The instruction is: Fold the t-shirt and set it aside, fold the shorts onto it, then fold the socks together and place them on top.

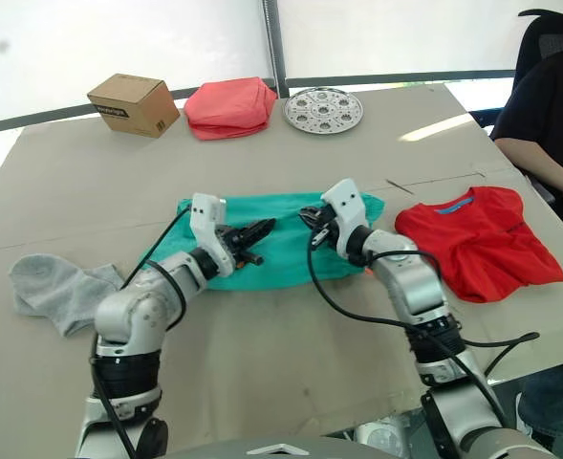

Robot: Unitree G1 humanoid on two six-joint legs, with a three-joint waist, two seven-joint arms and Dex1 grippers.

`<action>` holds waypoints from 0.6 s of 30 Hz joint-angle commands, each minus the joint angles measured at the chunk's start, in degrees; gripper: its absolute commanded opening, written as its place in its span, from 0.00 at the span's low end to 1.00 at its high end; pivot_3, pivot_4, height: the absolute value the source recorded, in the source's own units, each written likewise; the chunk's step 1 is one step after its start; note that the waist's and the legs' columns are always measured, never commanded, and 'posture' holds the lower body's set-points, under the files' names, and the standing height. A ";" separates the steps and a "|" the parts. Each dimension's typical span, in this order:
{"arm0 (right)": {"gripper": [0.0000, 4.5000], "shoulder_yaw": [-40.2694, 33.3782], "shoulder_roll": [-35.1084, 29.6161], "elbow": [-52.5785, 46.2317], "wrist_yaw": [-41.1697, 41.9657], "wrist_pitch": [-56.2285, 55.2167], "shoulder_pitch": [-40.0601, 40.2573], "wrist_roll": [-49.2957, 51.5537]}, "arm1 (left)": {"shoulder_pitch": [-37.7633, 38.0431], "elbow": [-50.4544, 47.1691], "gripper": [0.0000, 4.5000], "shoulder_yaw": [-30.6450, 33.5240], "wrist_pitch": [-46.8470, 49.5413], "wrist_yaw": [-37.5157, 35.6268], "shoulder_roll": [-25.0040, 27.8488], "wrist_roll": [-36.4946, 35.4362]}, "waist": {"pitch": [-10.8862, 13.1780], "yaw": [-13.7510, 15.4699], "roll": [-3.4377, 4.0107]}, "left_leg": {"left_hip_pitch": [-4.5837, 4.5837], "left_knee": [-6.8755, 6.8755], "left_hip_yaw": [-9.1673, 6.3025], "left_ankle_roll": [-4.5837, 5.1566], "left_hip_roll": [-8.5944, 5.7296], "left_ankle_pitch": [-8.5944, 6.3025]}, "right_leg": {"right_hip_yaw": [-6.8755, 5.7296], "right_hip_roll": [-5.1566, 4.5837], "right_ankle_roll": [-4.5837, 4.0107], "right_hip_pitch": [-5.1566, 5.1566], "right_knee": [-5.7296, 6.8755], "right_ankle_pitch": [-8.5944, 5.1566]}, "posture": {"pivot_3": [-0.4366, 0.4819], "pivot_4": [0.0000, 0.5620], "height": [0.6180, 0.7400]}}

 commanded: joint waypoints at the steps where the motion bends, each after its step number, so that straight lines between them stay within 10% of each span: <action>1: 0.00 -0.03 2.13 3.68 -2.91 -6.03 1.23 -2.46 | 1.05 2.65 0.00 -1.35 -7.98 3.69 -0.54 6.10 | -0.02 0.01 0.02 | 0.01 -0.04 -0.01 0.00 0.00 0.00 | 0.00 0.01 0.00 -0.01 0.00 0.00 | 0.48 0.27 1.00; 10: 0.00 -0.52 2.25 7.50 -3.30 -12.23 6.19 -5.38 | -6.84 26.83 0.00 9.71 -22.76 18.50 2.88 14.14 | -0.33 -0.29 0.09 | 0.15 -0.18 -0.01 0.00 0.03 0.00 | 0.00 0.09 0.01 0.04 -0.04 -0.01 | 0.48 0.27 1.00; 17: 0.00 -4.97 -1.22 1.56 -2.41 -11.74 8.18 -2.64 | -5.29 29.09 0.00 16.56 -29.27 11.39 6.90 7.69 | -0.37 0.03 0.11 | 0.14 -0.22 -0.05 0.00 0.03 0.00 | -0.02 0.07 0.01 0.03 -0.05 -0.02 | 0.48 0.27 1.00; 18: 0.14 -6.05 -1.93 -2.45 -1.17 -9.05 8.79 -0.05 | -4.63 26.29 0.00 16.66 -28.82 8.62 6.84 5.47 | -0.36 0.33 0.12 | 0.08 -0.21 -0.09 0.01 0.01 0.00 | -0.06 0.03 0.01 0.03 -0.08 -0.02 | 0.48 0.27 1.00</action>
